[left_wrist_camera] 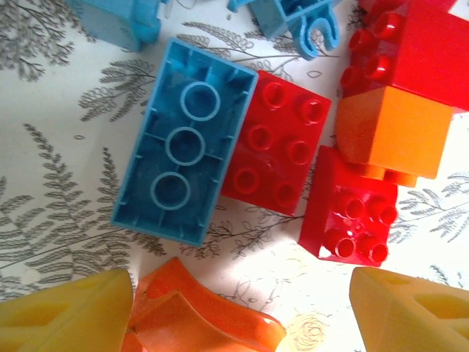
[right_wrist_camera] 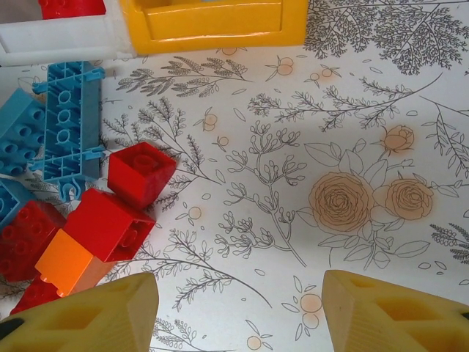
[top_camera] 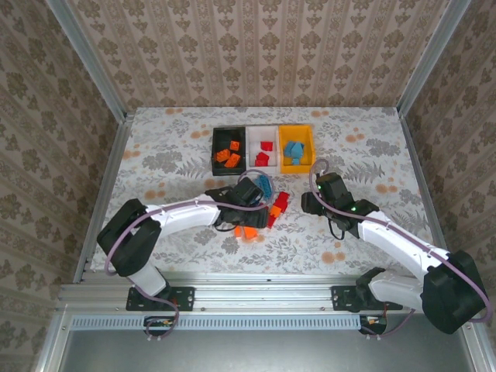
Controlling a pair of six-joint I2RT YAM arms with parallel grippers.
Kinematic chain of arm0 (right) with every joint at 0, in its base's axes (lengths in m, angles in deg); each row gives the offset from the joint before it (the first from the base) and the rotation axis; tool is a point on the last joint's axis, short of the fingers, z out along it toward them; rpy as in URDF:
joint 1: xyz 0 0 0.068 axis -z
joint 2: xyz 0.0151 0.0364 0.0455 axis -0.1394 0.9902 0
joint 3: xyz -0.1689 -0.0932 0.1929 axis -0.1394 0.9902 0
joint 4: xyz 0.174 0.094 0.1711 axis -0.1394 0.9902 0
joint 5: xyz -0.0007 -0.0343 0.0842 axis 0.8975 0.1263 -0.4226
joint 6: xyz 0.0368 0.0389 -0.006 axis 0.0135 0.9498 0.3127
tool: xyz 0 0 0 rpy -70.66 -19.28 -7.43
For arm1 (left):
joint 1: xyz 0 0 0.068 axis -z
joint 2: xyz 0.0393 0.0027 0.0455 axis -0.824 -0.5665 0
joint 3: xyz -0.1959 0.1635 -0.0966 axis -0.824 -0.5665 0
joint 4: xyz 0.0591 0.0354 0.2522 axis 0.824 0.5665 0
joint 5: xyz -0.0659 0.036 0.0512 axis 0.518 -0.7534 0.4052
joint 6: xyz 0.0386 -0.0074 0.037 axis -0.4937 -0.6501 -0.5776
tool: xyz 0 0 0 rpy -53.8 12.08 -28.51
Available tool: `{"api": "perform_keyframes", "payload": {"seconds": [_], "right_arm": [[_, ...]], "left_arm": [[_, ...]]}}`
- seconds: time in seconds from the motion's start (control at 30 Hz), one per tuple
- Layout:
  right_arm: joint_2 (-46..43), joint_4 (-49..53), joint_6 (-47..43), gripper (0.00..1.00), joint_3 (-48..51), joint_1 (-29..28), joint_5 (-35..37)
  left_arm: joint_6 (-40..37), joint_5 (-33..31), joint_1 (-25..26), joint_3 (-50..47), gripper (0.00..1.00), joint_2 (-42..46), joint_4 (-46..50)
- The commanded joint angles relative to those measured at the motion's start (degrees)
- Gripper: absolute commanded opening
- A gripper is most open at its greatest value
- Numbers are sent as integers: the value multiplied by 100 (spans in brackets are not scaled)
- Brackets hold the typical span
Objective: Sort the legos into containers by color
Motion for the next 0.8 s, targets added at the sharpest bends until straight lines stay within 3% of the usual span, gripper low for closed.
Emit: {"api": "perform_keyframes", "payload": {"seconds": [0.0, 0.23, 0.47, 0.67, 0.77], "right_arm": [[-35, -98, 56, 62, 59, 0, 86], [-155, -12, 48, 62, 62, 0, 136], [-215, -19, 43, 62, 119, 0, 153], [-188, -65, 45, 62, 98, 0, 160], [-196, -53, 18, 62, 67, 0, 164]], "left_arm": [[140, 344, 236, -50, 80, 11, -278], [140, 527, 585, 198, 80, -216, -309], [65, -367, 621, 451, 87, 139, 688], [273, -277, 807, 623, 79, -252, 886], [437, -504, 947, 770, 71, -454, 1141]]}}
